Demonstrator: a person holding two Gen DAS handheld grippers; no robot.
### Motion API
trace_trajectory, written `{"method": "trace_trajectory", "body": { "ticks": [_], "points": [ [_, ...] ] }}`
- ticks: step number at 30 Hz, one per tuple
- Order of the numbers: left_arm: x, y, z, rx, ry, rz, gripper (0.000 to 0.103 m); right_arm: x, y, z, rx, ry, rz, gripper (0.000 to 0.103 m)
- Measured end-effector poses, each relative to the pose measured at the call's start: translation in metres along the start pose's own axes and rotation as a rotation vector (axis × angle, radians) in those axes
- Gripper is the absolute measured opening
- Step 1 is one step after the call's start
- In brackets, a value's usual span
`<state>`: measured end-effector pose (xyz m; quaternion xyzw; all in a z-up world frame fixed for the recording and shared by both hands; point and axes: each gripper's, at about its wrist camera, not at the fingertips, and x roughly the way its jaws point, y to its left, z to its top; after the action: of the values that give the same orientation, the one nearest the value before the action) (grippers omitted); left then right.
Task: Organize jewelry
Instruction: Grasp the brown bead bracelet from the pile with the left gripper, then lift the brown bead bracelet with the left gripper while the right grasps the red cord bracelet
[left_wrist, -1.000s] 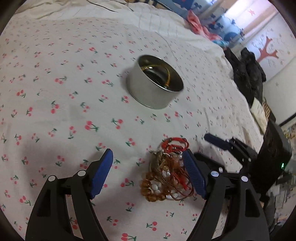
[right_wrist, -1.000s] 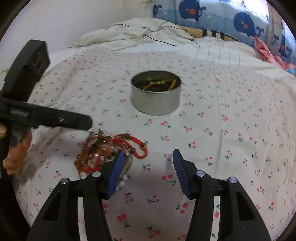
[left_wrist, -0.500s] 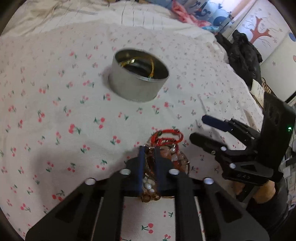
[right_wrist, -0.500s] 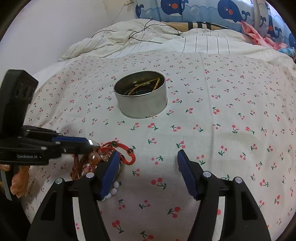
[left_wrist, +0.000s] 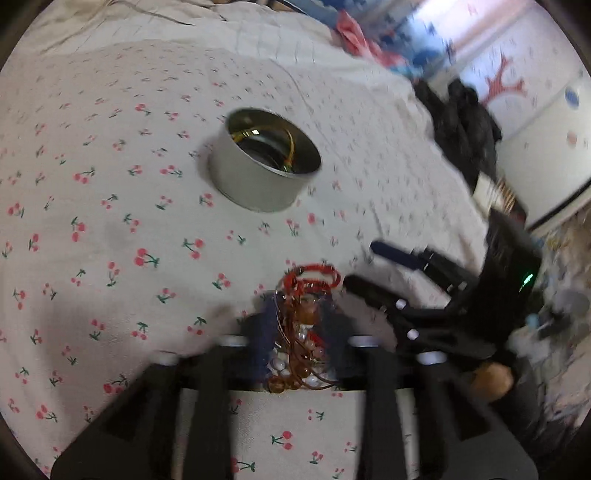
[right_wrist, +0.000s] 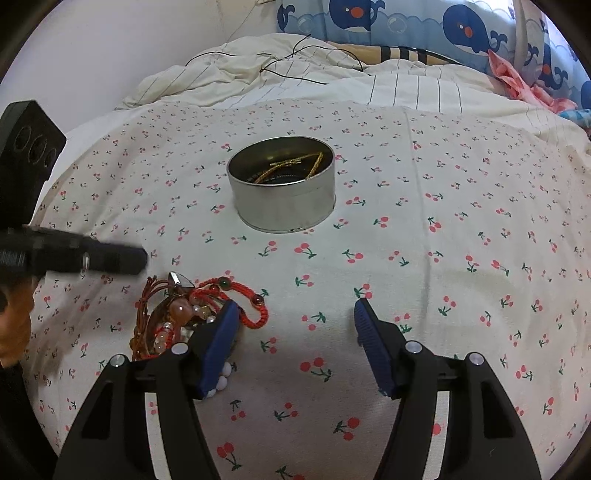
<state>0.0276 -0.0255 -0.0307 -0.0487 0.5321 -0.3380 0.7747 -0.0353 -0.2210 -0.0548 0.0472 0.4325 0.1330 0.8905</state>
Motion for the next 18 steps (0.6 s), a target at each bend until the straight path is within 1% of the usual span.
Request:
{"method": "trace_trajectory", "body": {
  "ticks": [1,3,4,6,7,8,9,11,14,16,18],
  "points": [
    [0.003,-0.004,-0.001,0.013,-0.002,0.033,0.057,0.0,0.0,0.0,0.0,0.0,0.0,0.063],
    [0.007,-0.005,-0.002,0.019,0.0,0.041,0.056,0.0,0.0,-0.001,-0.002,-0.001,0.001,0.063],
    [0.008,-0.004,-0.003,0.016,0.0,0.037,0.04,0.0,0.001,-0.001,-0.002,0.0,0.001,0.063],
    [0.014,-0.003,-0.004,0.023,0.028,0.045,0.011,0.0,0.001,-0.001,-0.002,0.001,0.002,0.063],
    [0.015,-0.004,-0.005,0.034,0.027,0.059,0.005,0.0,0.001,-0.001,-0.001,0.0,0.001,0.063],
    [0.016,-0.006,-0.006,0.052,0.027,0.078,0.003,0.0,0.0,-0.001,-0.001,0.0,0.001,0.064],
    [0.013,-0.007,-0.006,0.059,0.012,0.077,0.003,0.0,0.0,-0.001,-0.001,-0.001,-0.001,0.064],
    [0.0,-0.004,-0.003,0.046,-0.029,0.046,0.003,-0.001,0.0,-0.001,0.0,-0.003,-0.005,0.064],
    [-0.022,0.01,0.001,-0.016,-0.11,0.018,0.003,-0.002,-0.002,-0.001,0.007,0.001,-0.009,0.064],
    [-0.033,0.021,0.004,-0.063,-0.151,0.02,0.003,-0.001,-0.003,-0.001,0.008,0.004,-0.008,0.064],
    [-0.036,0.027,0.005,-0.091,-0.156,-0.002,0.003,-0.001,-0.003,-0.001,0.005,0.007,-0.01,0.065]
  ]
}}
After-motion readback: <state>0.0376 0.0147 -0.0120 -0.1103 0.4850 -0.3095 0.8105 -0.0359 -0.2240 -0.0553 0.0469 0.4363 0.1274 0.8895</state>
